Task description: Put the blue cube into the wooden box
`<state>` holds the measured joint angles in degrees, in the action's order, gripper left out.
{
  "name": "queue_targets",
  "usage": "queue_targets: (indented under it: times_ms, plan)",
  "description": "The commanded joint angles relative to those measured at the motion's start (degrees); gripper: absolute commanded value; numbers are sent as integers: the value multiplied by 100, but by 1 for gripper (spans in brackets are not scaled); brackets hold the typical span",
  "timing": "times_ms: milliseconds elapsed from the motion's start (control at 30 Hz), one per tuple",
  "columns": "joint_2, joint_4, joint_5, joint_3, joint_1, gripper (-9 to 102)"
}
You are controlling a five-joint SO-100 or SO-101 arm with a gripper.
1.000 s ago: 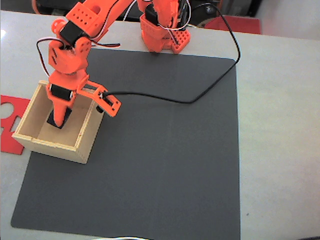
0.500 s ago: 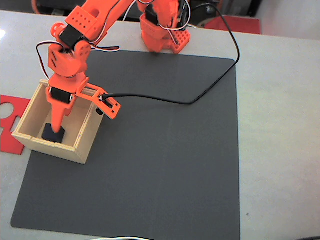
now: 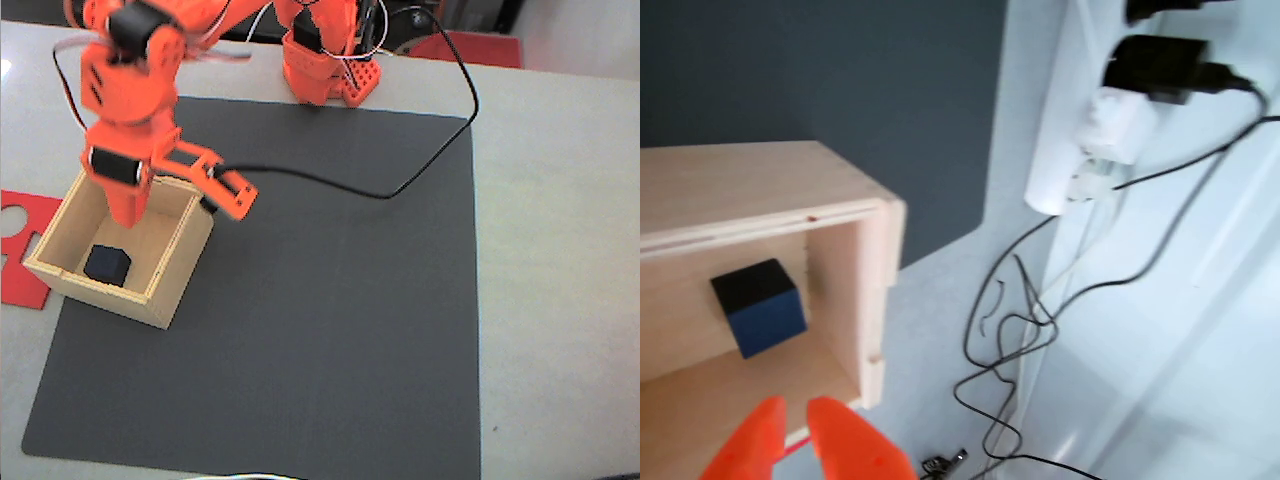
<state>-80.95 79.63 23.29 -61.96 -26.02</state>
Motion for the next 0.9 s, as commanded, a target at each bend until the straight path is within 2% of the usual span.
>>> queue_targets:
  times_ms: [0, 100, 333, 600, 733, 867]
  plan:
    - [-255, 1125, -176, 1960, 220, 0]
    - [-448, 2355, -211, 3533, 598, 0]
    - [-4157, 2364, 105, 879, 1714, 0]
    - [-7910, 2048, 519, -2101, 2294, 0]
    - [-8807, 1925, 589, -3067, 2294, 0]
    - [-9765, 1230, 633, -4509, 2276, 0]
